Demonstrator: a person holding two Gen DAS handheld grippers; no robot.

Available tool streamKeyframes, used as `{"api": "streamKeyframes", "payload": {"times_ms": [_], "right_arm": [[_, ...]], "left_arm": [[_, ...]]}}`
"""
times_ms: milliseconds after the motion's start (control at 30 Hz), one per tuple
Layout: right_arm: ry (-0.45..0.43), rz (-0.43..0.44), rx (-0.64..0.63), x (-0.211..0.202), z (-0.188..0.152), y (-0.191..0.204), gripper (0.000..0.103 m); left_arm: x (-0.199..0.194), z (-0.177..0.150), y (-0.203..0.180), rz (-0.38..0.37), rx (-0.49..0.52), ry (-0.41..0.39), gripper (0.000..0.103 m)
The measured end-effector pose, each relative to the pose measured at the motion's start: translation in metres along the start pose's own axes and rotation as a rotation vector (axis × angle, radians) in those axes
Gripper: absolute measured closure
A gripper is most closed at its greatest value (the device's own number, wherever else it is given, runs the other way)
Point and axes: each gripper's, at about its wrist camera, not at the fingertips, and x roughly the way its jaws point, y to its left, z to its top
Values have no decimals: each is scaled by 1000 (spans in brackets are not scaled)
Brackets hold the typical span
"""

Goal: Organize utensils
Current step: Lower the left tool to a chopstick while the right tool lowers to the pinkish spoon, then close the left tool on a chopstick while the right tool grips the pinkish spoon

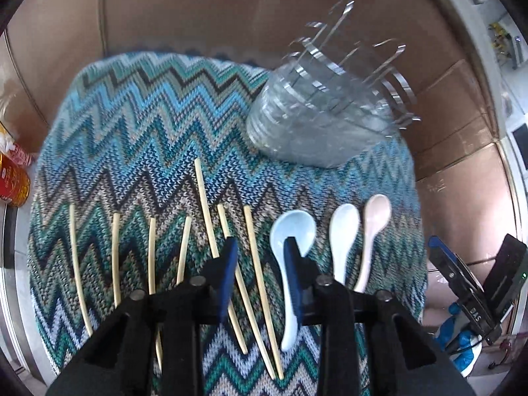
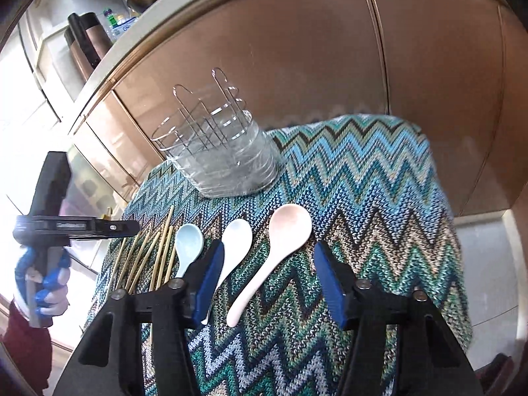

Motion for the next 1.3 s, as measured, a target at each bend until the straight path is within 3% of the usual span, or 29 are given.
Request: {"api": "streamKeyframes", "payload": {"times_ms": [367,900,1033,1300], "right_arm": [[41,3,-16,26,5,-11,52],[98,60,25,57,20,-26,53],[128,105,55,68,26,-36,65],[205,168,96,91,37,-51,76]], "left_arm": [[33,20,12,88,-45,77,92],[59,20,7,117,-64,119,93],[68,20,6,117,-70,124,95],[75,29,16,145,-103,137,97]]}}
